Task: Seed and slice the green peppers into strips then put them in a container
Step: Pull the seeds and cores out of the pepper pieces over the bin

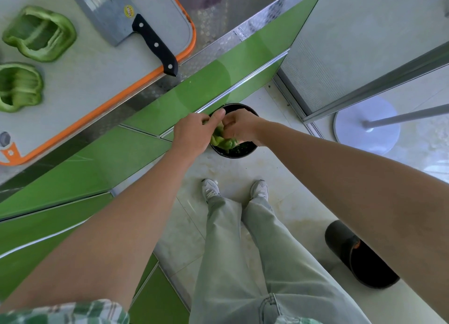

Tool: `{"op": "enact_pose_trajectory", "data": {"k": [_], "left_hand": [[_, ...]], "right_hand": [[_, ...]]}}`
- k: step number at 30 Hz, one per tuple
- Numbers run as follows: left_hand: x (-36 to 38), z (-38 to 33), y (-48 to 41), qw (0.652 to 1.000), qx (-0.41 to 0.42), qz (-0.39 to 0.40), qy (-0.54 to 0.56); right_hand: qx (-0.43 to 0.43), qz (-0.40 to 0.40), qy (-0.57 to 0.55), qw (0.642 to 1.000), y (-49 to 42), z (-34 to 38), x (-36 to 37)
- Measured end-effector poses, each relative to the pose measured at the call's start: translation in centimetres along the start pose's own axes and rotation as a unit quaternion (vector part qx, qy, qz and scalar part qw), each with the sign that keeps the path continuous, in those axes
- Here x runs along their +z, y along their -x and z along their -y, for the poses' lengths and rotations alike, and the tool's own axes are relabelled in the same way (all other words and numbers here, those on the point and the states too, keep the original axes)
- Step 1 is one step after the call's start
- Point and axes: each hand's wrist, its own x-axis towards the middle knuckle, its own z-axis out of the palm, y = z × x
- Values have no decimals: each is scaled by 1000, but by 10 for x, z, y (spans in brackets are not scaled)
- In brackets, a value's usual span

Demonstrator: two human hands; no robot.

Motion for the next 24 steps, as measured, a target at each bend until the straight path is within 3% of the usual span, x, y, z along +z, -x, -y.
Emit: {"op": "enact_pose_trajectory", "data": {"k": [4, 6, 8, 10, 12, 15, 19, 22, 24], "left_hand": [[3, 6, 1, 1000, -7, -13, -14], [2, 7, 1, 1000, -14, -21, 4], [0, 6, -1, 1000, -21, -14, 12], [-2, 5, -2, 1000, -22, -1, 19], [-4, 5, -1, 999, -17, 12, 25], [-3, 5, 1, 998, -10, 21, 60], [-3, 3, -2, 995, -34, 19, 91], [-4, 1, -4, 990, -36, 24, 132], [-4, -2, -4, 989, -19, 33, 146]], "right_hand": [[-33, -28, 93, 995, -2, -2, 0], [-44, -47, 61, 996, -3, -3, 2], [-17, -58, -57, 996, -3, -6, 2], [-21, -27, -115, 993, -4, -9, 1], [-30, 1, -63, 998, -5, -11, 1], [-22, -57, 22, 998, -6, -6, -2], [6, -67, -89, 994, -7, -6, -4], [-4, -31, -70, 997, -9, -9, -4], [7, -66, -58, 996, -13, -9, -4]]}}
